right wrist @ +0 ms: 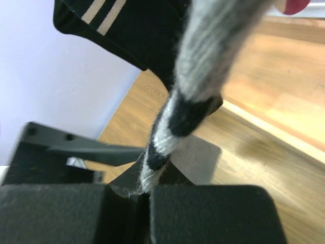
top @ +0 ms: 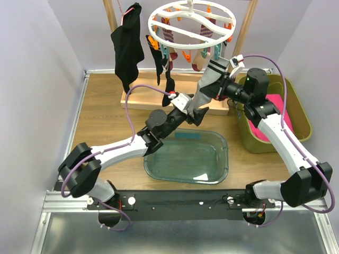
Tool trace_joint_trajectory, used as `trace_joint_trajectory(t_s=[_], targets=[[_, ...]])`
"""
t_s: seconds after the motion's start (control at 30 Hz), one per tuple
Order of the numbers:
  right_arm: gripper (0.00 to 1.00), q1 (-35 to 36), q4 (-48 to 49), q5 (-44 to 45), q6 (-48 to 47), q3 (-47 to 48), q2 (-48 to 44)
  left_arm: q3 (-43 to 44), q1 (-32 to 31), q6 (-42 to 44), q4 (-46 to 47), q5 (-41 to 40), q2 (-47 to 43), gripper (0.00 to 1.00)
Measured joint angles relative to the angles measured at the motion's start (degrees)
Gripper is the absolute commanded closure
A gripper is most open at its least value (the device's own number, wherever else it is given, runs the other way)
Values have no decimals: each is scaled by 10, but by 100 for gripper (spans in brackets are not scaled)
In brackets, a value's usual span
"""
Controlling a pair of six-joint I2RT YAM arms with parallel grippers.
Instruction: Remove the socks clipped to the hanger
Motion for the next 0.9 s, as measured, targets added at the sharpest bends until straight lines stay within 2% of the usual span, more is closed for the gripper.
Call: trace_joint_trajectory(t_s=[0.07,0.13,0.17,0.23,0.27,0.3,0.33,0.37,0.4,0.53,0.73,0.9], targets=[[90,3,-3,-2,9,0,-4,11,0,7,3,-5,22,12],[85,6,-5,-4,15,0,-10,25,0,14,5,-9,38,20],[83,8,-6,-4,19,0,-16,32,0,16,7,-11,45,36],[75,9,-6,-6,24,0,-23,43,0,20,9,-14,52,55],[70,10,-6,-6,26,0,-27,49,0,24,10,-16,56,79],[60,11,-7,-6,27,0,-30,54,0,23,11,-17,58,90],[55,12,-9,-6,28,3,-31,57,0,24,12,-18,59,98],[48,12,-15,-6,26,7,-31,59,0,27,13,-18,59,100],[36,12,-24,-3,26,16,-31,62,0,28,12,-20,59,100],[21,12,-64,32,-7,60,-29,64,0,24,8,-22,55,100],[21,12,-125,123,-103,185,9,45,0,7,2,-20,15,100],[22,12,-123,141,-168,249,61,34,0,-5,2,-15,-13,100]])
